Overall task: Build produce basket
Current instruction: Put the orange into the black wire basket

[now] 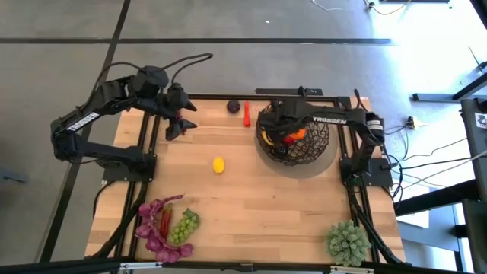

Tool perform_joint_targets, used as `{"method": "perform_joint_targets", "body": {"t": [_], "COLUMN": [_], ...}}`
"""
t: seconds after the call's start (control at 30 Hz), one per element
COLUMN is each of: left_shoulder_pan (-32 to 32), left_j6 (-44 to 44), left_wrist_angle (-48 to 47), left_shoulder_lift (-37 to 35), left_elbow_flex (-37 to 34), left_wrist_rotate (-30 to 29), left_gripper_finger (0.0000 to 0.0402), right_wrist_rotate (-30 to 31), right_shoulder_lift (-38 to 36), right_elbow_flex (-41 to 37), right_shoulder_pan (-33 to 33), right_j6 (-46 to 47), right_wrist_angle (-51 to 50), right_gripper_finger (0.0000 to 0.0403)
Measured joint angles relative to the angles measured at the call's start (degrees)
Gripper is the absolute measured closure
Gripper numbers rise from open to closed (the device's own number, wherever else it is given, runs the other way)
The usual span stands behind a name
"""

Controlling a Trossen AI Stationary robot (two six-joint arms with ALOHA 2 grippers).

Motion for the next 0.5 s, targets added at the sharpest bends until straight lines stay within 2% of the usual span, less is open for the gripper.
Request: {"method": "perform_joint_targets", "body": {"t": [0.27, 0.5], "left_shoulder_pan": [-0.07, -0.60], "left_j6": [0.05, 0.22], "left_wrist_angle": [1.67, 3.41], "left_shoulder_lift": [4.56, 6.89], "left_elbow_flex": [0.03, 0.00], "left_wrist_rotate": [0.15, 0.39], "left_gripper_finger": [0.0119, 0.0119], "right_wrist_rotate": [-7.07, -11.40], "right_shoulder_lift": [-2.19, -2.08], "right_elbow_flex": [-13.40, -22.70], "right_shoulder_pan": [0.76, 0.85], "right_j6": [1.28, -3.02], "right_wrist_angle": [1.84, 16.06], "right_gripper_finger": [0.0153, 0.0156]}}
